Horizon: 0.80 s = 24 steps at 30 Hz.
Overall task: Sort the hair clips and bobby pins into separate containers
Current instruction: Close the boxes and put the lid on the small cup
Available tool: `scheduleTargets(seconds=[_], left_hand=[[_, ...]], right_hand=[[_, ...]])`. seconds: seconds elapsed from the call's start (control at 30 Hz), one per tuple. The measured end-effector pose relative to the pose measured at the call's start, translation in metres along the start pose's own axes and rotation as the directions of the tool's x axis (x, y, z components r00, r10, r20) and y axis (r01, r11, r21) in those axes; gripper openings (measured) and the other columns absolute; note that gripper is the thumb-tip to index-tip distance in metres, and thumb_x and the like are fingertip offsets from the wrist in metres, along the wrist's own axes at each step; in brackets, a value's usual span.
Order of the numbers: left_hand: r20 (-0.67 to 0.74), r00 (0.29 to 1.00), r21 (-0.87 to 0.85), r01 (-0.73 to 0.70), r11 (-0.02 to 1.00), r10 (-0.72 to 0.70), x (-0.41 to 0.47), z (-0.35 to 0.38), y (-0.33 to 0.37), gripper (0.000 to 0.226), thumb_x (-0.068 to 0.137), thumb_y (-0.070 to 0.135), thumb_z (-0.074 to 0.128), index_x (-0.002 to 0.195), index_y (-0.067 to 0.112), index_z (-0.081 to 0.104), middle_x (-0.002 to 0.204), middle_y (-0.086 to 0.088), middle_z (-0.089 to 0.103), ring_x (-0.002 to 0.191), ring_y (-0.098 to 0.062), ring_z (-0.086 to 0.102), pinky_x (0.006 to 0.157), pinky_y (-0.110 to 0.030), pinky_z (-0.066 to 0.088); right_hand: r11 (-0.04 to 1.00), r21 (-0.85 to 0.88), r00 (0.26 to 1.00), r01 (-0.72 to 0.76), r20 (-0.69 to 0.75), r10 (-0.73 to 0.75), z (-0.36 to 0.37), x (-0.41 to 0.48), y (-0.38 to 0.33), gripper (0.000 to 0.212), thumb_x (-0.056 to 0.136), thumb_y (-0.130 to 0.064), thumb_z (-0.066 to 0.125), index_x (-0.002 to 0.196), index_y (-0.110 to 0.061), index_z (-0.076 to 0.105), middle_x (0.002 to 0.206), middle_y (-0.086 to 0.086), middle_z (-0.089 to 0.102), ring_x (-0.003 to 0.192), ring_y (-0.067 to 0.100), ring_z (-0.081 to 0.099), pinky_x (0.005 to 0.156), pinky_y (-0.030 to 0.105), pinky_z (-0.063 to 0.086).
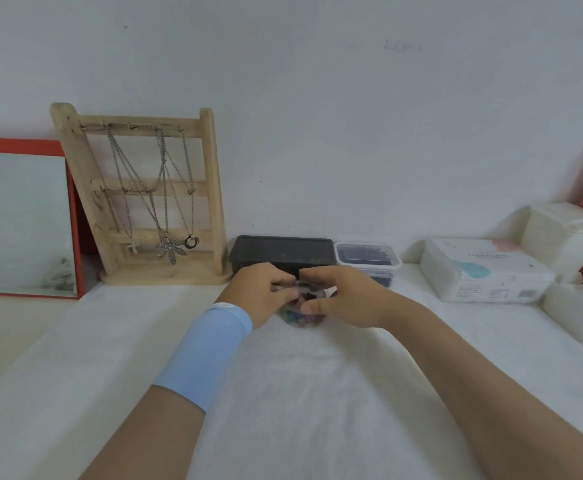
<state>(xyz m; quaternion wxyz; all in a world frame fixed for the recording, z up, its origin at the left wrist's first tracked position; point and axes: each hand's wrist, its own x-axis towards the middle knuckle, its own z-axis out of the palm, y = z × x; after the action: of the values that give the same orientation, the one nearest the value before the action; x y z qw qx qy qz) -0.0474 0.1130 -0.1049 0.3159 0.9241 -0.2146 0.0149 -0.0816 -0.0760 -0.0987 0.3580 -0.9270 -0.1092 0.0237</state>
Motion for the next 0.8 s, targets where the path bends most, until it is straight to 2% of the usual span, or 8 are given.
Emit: scheduleTargets(seconds=[0.1,0.2,0.3,0.43,0.53,0.67,0.73,0.8], left_hand=[[0.081,0.996,0.182,-0.034,0.983,0.02,-0.002,0.002,0.003,0.034,0.101,0.036,0.049,0.13,0.026,0.064,0.113,0.003,0.063,0.104,-0.018,0.059,0.093,-0.034,0.048],[0.108,0.994,0.204,-0.031,0.979,0.009,-0.005,0.005,0.004,0.038,0.103,0.036,0.045,0.138,0.025,0.055,0.119,0.004,0.058,0.106,-0.016,0.056,0.095,-0.032,0.046],[0.103,0.995,0.082,0.001,0.997,-0.009,-0.009,0.004,0.002,0.04,0.099,0.038,0.052,0.138,0.028,0.055,0.119,0.006,0.059,0.106,-0.015,0.056,0.094,-0.029,0.044],[0.1,0.995,0.047,0.004,0.999,-0.009,-0.007,0.005,0.003,0.038,0.099,0.033,0.055,0.136,0.028,0.058,0.126,0.003,0.06,0.112,-0.02,0.057,0.095,-0.029,0.042],[0.073,0.997,0.032,0.012,0.999,-0.014,-0.011,0.008,0.005,0.037,0.099,0.032,0.055,0.136,0.027,0.058,0.127,0.003,0.059,0.11,-0.02,0.058,0.096,-0.03,0.044],[-0.011,1.0,-0.048,0.0,0.999,-0.001,-0.01,0.011,0.007,0.036,0.097,0.029,0.058,0.133,0.024,0.059,0.126,0.002,0.054,0.1,-0.014,0.059,0.096,-0.031,0.047],[-0.081,0.997,-0.139,-0.03,0.99,0.019,-0.008,0.008,0.015,0.033,0.096,0.028,0.058,0.129,0.024,0.06,0.121,0.004,0.056,0.101,-0.012,0.059,0.096,-0.036,0.051],[-0.163,0.986,-0.238,-0.074,0.969,0.035,-0.003,0.004,0.029,0.029,0.096,0.027,0.058,0.125,0.025,0.062,0.118,0.008,0.059,0.102,-0.007,0.06,0.094,-0.034,0.053]], right_hand=[[0.996,-0.082,1.0,-0.017,0.022,0.019,0.001,-0.001,0.002,0.064,0.084,-0.039,0.075,0.142,-0.031,0.051,0.131,-0.013,0.062,0.116,0.006,0.058,0.103,0.031,0.048],[0.994,-0.105,1.0,0.007,0.028,-0.004,0.002,-0.005,-0.003,0.054,0.087,-0.039,0.072,0.137,-0.033,0.055,0.125,-0.012,0.064,0.111,0.008,0.059,0.098,0.028,0.049],[0.992,-0.117,0.997,0.053,0.052,-0.048,0.001,-0.009,-0.008,0.038,0.088,-0.036,0.071,0.125,-0.031,0.063,0.112,-0.008,0.067,0.099,0.01,0.062,0.09,0.029,0.051],[0.987,-0.158,1.0,0.018,0.0,-0.018,0.005,-0.01,-0.005,0.049,0.084,-0.042,0.074,0.13,-0.035,0.06,0.114,-0.006,0.055,0.104,0.013,0.055,0.09,0.027,0.045],[0.992,-0.112,0.998,0.048,-0.044,-0.053,0.008,-0.013,-0.001,0.051,0.079,-0.04,0.078,0.127,-0.037,0.061,0.109,-0.012,0.059,0.1,0.008,0.056,0.086,0.024,0.047],[0.991,-0.106,0.978,0.076,-0.186,-0.095,0.002,-0.017,-0.003,0.053,0.071,-0.042,0.08,0.121,-0.03,0.064,0.107,-0.015,0.065,0.097,0.003,0.061,0.09,0.029,0.053],[0.991,-0.093,0.956,0.101,-0.267,-0.122,-0.009,-0.015,-0.001,0.048,0.071,-0.042,0.08,0.115,-0.029,0.066,0.106,-0.012,0.063,0.095,0.005,0.061,0.088,0.031,0.053],[0.995,-0.018,0.927,0.097,-0.361,-0.097,-0.025,-0.013,0.002,0.048,0.07,-0.042,0.08,0.114,-0.03,0.066,0.111,-0.01,0.058,0.097,0.006,0.061,0.087,0.029,0.053]])
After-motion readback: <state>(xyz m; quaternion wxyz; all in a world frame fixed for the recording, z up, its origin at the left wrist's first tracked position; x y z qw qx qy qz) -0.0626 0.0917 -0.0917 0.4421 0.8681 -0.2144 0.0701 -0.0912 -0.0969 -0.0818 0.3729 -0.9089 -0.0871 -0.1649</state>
